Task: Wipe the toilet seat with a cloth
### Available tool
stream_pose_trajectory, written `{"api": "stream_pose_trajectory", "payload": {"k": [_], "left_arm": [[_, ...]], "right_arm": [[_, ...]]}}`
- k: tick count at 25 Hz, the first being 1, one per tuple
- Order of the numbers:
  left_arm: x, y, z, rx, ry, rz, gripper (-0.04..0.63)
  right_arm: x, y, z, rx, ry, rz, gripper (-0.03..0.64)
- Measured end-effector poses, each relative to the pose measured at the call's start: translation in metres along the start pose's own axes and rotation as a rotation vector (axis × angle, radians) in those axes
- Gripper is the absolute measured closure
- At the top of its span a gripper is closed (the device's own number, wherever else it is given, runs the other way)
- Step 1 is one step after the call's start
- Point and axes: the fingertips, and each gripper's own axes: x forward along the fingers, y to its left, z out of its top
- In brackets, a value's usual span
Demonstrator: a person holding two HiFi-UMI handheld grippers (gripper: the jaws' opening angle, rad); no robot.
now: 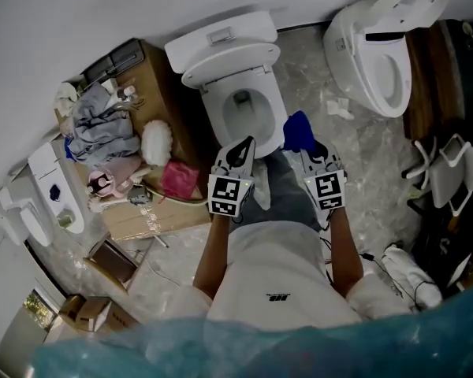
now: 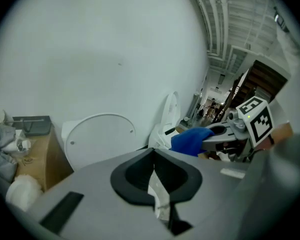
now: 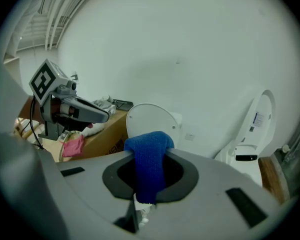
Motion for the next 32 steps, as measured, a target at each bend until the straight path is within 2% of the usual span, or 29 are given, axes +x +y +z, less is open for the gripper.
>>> {"api": "stream_pose_trajectory", "payload": {"k": [3,9,15,20,32], "left_arm": [[0.023,0.004,-0.019,-0.038,0.025,0.040,0.586],[0.070,0.016,-0.054,-0.112,0.050,0.117,0.586],[0.108,0.028,-0.089,-0.164,0.070,0.165,0.586],[0.135,0.031,-0.117,-0.201,0.086,0.181,0.586],[0.188,0.042,-0.184,-0.256,0.113,0.184,0.586]], "right_arm": [[0.027,-0.014,-0.018,-0.053,0.036,0.030,0.594],[0.083,-0.041,-0.055,-0.028,0.077,0.113,0.594],[0.129,-0.064,-0.097,-0.065,0.129,0.153,0.594],[0.158,-0.073,-0.126,-0.064,0.154,0.196,0.594],[0.240,-0.083,-0.189,-0.114,0.186,0.226,0.594]]}}
